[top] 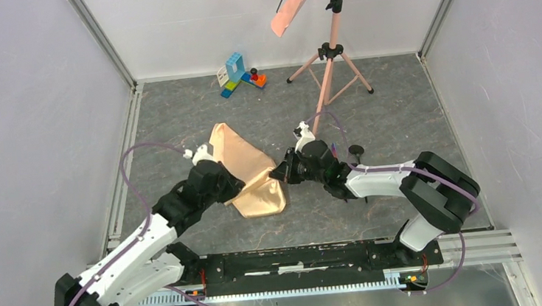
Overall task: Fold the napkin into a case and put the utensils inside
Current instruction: Pick up the crumpled napkin from the center of the board.
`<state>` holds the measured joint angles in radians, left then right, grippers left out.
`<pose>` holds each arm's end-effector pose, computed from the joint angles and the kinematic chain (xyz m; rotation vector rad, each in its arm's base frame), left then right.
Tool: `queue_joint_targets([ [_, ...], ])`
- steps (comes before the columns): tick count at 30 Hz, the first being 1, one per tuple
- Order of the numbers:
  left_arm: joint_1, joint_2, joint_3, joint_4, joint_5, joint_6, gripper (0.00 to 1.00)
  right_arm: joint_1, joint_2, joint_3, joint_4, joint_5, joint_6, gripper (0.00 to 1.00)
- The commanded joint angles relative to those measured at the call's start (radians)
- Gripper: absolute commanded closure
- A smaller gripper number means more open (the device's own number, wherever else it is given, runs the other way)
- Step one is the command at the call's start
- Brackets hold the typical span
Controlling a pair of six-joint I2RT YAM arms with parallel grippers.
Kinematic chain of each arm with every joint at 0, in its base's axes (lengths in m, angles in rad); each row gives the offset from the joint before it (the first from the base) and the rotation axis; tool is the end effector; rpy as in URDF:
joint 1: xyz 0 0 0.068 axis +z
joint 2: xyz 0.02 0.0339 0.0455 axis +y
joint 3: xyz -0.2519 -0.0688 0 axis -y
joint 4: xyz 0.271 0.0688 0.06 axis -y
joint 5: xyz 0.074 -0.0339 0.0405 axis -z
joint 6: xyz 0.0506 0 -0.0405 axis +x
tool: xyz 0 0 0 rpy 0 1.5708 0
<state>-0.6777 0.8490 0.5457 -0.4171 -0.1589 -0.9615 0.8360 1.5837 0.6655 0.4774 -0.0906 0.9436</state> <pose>0.1790 -0.1338 0.1971 -0.4199 2.3351 -0.6559 0.2299 0.2613 0.1334 0.0560 2.2321 1.1630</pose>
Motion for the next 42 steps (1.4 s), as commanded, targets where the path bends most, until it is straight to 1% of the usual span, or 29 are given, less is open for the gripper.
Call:
queue_joint_targets([
  [1,-0.002,-0.086,0.159,-0.095,-0.064,0.154,0.98,0.002,-0.061,0.057,-0.018,-0.066,-0.217,0.97],
  [3,-0.002,-0.111,0.223,-0.146,-0.065,0.178,0.98,0.003,-0.079,0.084,-0.079,-0.051,-0.305,1.0],
  [4,-0.002,-0.115,0.249,-0.179,-0.061,0.18,0.98,0.0,-0.089,0.082,-0.087,-0.039,-0.314,1.0],
  [5,-0.002,-0.114,0.275,-0.216,-0.049,0.182,0.91,-0.005,-0.1,0.082,-0.088,-0.045,-0.312,1.0],
  [6,-0.002,-0.113,0.285,-0.235,-0.028,0.183,0.75,-0.01,-0.108,0.086,-0.095,-0.057,-0.286,1.0],
  [7,-0.002,-0.11,0.28,-0.231,0.031,0.199,0.53,-0.012,-0.114,0.092,-0.105,-0.061,-0.244,1.0],
  [9,-0.003,-0.118,0.239,-0.157,0.186,0.269,0.2,-0.012,-0.125,0.102,-0.147,-0.045,-0.096,1.0],
  [10,-0.003,-0.127,0.21,-0.121,0.238,0.291,0.07,-0.011,-0.13,0.101,-0.159,-0.033,0.011,1.0],
  [11,-0.005,-0.147,0.188,-0.094,0.279,0.319,0.01,-0.009,-0.133,0.092,-0.143,-0.035,0.089,1.0],
  [13,-0.006,-0.195,0.129,-0.022,0.318,0.367,0.0,-0.009,-0.134,0.097,-0.146,-0.037,0.25,1.0],
  [16,-0.011,-0.221,0.076,0.037,0.352,0.429,0.0,-0.008,-0.127,0.131,-0.153,-0.046,0.384,1.0],
  [17,-0.019,-0.215,0.068,0.05,0.334,0.435,0.0,-0.007,-0.126,0.136,-0.144,-0.047,0.419,1.0],
  [21,-0.099,-0.152,0.056,0.082,0.165,0.452,0.0,0.008,-0.13,0.174,-0.134,-0.007,0.511,1.0],
  [25,-0.207,-0.046,0.063,0.147,0.006,0.473,0.0,0.031,-0.134,0.214,-0.196,0.063,0.578,1.0],
  [30,-0.298,0.068,0.069,0.168,-0.24,0.45,0.0,0.047,-0.143,0.206,-0.211,0.144,0.663,1.0],
  [35,-0.333,0.153,0.09,0.131,-0.459,0.403,0.0,0.07,-0.174,0.171,-0.219,0.237,0.733,1.0],
  [37,-0.334,0.19,0.097,0.13,-0.49,0.396,0.01,0.08,-0.187,0.162,-0.23,0.283,0.754,1.0],
  [39,-0.334,0.21,0.102,0.133,-0.513,0.371,0.07,0.09,-0.191,0.171,-0.252,0.323,0.757,1.0],
  [40,-0.334,0.213,0.104,0.142,-0.514,0.371,0.13,0.093,-0.189,0.179,-0.263,0.331,0.755,1.0],
  [41,-0.334,0.211,0.104,0.152,-0.512,0.376,0.23,0.094,-0.186,0.184,-0.266,0.333,0.749,1.0],
  [42,-0.335,0.206,0.111,0.158,-0.51,0.384,0.36,0.094,-0.183,0.187,-0.266,0.331,0.741,1.0],
])
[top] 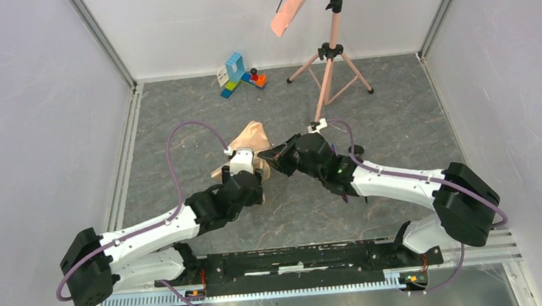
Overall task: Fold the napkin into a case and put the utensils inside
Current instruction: Pick up the crumpled napkin from the center of the board.
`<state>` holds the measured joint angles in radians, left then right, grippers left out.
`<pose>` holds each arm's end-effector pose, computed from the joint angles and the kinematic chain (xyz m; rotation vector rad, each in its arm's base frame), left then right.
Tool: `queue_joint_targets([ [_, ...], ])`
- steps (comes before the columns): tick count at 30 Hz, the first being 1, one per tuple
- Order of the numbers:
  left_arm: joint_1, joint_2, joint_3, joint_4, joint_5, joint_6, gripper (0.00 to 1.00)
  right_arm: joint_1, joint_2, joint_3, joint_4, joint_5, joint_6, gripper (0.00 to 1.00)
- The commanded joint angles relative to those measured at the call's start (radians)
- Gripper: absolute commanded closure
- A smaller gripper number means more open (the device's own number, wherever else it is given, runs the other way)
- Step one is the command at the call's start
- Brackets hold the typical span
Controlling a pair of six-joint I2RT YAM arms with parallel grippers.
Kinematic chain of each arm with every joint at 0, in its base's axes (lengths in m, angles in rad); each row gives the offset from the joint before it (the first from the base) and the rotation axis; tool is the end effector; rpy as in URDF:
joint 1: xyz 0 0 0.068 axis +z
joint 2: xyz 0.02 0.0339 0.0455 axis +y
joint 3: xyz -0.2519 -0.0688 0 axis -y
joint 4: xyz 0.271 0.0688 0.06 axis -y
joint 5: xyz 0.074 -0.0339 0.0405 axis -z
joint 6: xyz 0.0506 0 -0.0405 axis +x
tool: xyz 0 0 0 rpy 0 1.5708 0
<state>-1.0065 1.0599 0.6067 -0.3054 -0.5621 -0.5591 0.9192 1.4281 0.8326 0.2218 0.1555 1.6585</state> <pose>0.1573 -0.1981 0.1882 0.2201 2.1893 -0.2153 0.2231 0.2796 0.2152 0.9369 2.0827 1.4445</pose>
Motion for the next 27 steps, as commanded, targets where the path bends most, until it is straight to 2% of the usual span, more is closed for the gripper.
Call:
queue_joint_targets([
  [1,-0.006,-0.018,0.061,0.037,-0.105,-0.014,0.45,0.011,-0.022,0.024,-0.011,0.081,0.015,1.0],
  [3,-0.006,-0.044,0.093,0.014,-0.087,0.015,0.6,0.011,-0.018,0.034,-0.019,0.079,-0.039,1.0],
  [5,-0.004,-0.072,0.141,-0.048,-0.077,0.027,0.81,0.009,-0.021,0.049,-0.051,0.089,-0.139,0.93],
  [7,-0.003,-0.103,0.204,-0.12,-0.043,0.041,0.86,0.006,-0.027,0.063,-0.074,0.112,-0.289,0.74],
  [8,-0.001,-0.119,0.231,-0.172,-0.032,0.039,0.89,0.004,-0.039,0.064,-0.061,0.126,-0.418,0.62],
  [9,0.001,-0.132,0.268,-0.217,-0.018,0.038,0.96,0.0,-0.051,0.055,0.008,0.118,-0.567,0.49],
  [11,0.008,-0.148,0.333,-0.293,0.054,0.069,0.98,-0.024,-0.075,0.052,0.094,0.0,-0.904,0.38],
  [13,0.011,-0.142,0.43,-0.422,0.089,0.074,0.98,-0.035,-0.101,0.072,0.081,-0.106,-1.199,0.28],
  [15,0.016,-0.122,0.545,-0.51,0.151,0.095,0.98,-0.037,-0.129,0.096,0.018,-0.152,-1.393,0.19],
  [17,0.017,-0.075,0.668,-0.609,0.174,0.089,0.98,-0.036,-0.177,0.086,-0.021,-0.238,-1.537,0.18],
  [22,0.02,0.072,0.959,-0.791,0.17,0.048,0.98,-0.035,-0.35,-0.152,0.128,-0.354,-1.594,0.1],
  [25,0.022,0.094,1.02,-0.792,0.126,0.049,0.98,-0.025,-0.402,-0.266,0.228,-0.365,-1.504,0.05],
  [27,0.028,0.095,1.052,-0.78,0.126,0.064,0.98,0.008,-0.43,-0.345,0.306,-0.306,-1.457,0.04],
])
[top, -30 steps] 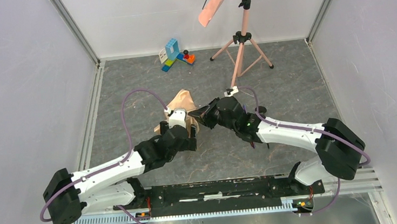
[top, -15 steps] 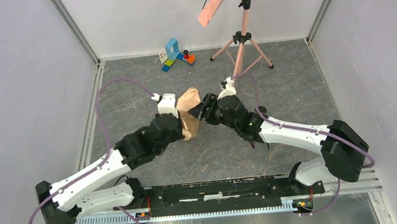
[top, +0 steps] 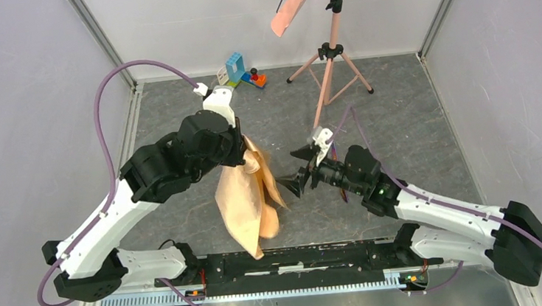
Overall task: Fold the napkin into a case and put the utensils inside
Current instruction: Pick up the crumpled napkin from the center of the board.
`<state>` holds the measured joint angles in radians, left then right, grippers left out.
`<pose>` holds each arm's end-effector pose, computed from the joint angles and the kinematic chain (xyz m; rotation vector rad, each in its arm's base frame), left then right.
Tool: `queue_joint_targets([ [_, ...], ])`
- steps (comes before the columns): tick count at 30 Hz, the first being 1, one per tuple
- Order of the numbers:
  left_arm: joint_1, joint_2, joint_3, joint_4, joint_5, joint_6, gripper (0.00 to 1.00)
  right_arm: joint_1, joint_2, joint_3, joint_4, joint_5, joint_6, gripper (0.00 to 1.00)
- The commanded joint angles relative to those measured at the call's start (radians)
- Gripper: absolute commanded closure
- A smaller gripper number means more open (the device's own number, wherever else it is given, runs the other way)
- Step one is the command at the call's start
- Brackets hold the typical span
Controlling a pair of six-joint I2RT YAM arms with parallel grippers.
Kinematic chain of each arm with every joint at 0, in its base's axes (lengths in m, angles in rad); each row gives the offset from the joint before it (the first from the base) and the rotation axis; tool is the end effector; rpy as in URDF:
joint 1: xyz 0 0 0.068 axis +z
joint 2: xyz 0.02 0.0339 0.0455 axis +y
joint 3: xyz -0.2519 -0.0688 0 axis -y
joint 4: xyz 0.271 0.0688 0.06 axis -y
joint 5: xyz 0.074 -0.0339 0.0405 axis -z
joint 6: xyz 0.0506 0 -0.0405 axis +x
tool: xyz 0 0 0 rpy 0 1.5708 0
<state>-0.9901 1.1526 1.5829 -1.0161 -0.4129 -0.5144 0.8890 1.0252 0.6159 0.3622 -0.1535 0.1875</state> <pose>0.1482 -0.1889 0.4447 0.2682 2.1181 -0.4535 0.1740 0.2267 0.2702 -0.7007 1.5525 0.9429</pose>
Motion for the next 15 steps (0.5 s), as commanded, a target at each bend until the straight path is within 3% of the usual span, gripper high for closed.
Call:
queue_joint_targets([
  [1,0.013,0.006,0.093,-0.071,-0.019,0.027,0.98,0.064,-0.032,-0.155,0.19,0.034,0.025,0.03],
  [8,0.027,0.032,0.211,-0.118,0.015,0.118,0.98,0.191,0.039,-0.212,0.294,0.165,0.005,0.04],
  [15,0.038,0.047,0.254,-0.128,0.079,0.185,0.98,0.26,0.191,-0.175,0.38,0.497,-0.132,0.05],
])
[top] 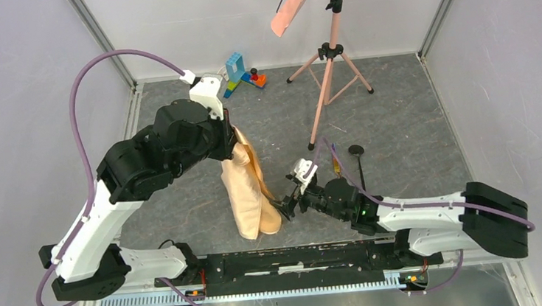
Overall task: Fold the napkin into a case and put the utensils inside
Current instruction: Pick up the crumpled napkin from the center of the board.
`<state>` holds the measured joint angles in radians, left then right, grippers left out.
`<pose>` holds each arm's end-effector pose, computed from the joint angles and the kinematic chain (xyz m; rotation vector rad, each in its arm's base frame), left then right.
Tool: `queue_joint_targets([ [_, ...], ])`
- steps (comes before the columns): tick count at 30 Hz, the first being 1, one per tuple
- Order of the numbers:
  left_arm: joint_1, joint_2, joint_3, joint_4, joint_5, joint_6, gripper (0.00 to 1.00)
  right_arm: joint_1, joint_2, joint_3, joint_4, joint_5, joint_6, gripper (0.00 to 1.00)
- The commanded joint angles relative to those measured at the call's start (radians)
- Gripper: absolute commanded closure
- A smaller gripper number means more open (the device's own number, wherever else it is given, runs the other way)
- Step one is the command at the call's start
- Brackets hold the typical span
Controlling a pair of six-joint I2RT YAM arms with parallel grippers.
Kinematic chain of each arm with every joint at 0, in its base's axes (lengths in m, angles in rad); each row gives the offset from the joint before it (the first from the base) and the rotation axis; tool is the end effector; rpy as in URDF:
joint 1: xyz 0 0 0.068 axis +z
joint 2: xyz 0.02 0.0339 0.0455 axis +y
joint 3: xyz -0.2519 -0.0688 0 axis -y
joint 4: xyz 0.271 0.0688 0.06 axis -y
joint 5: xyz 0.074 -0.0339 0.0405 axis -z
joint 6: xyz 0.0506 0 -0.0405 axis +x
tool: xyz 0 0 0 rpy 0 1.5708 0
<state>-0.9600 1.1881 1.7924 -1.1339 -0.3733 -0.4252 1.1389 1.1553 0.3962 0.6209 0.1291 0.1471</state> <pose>0.1409 -0.1691 0.4893 0.3325 2.0663 -0.4594 0.1228 0.2508 0.1839 -0.7584 1.6123 0.8365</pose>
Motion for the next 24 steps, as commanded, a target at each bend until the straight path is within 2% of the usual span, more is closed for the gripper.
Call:
queue_joint_targets([
  [1,0.01,0.011,0.049,-0.013,0.042,0.103,0.98,0.011,0.084,0.052,0.136,0.256,-0.098,0.06],
  [5,0.017,-0.003,0.058,-0.016,0.036,0.109,0.98,0.01,0.174,0.096,0.201,0.273,-0.166,0.11],
  [8,0.021,-0.016,0.062,-0.022,0.03,0.113,0.98,0.02,0.21,0.121,0.248,0.211,-0.172,0.13],
  [11,0.026,-0.016,0.074,-0.033,0.02,0.118,0.98,0.052,0.184,0.118,0.241,0.263,-0.166,0.11],
  [15,0.029,-0.004,0.092,-0.045,0.022,0.129,0.98,0.083,0.06,0.087,0.142,0.316,-0.149,0.1],
  [19,0.031,0.004,0.099,-0.044,0.034,0.135,0.98,0.085,-0.025,0.061,0.107,0.25,-0.099,0.1],
  [22,0.033,0.005,0.096,-0.04,0.039,0.134,0.98,0.085,0.002,0.052,0.173,0.187,-0.098,0.13],
  [24,0.033,0.007,0.095,-0.038,0.039,0.134,0.98,0.084,0.057,0.093,0.16,0.171,-0.103,0.18],
])
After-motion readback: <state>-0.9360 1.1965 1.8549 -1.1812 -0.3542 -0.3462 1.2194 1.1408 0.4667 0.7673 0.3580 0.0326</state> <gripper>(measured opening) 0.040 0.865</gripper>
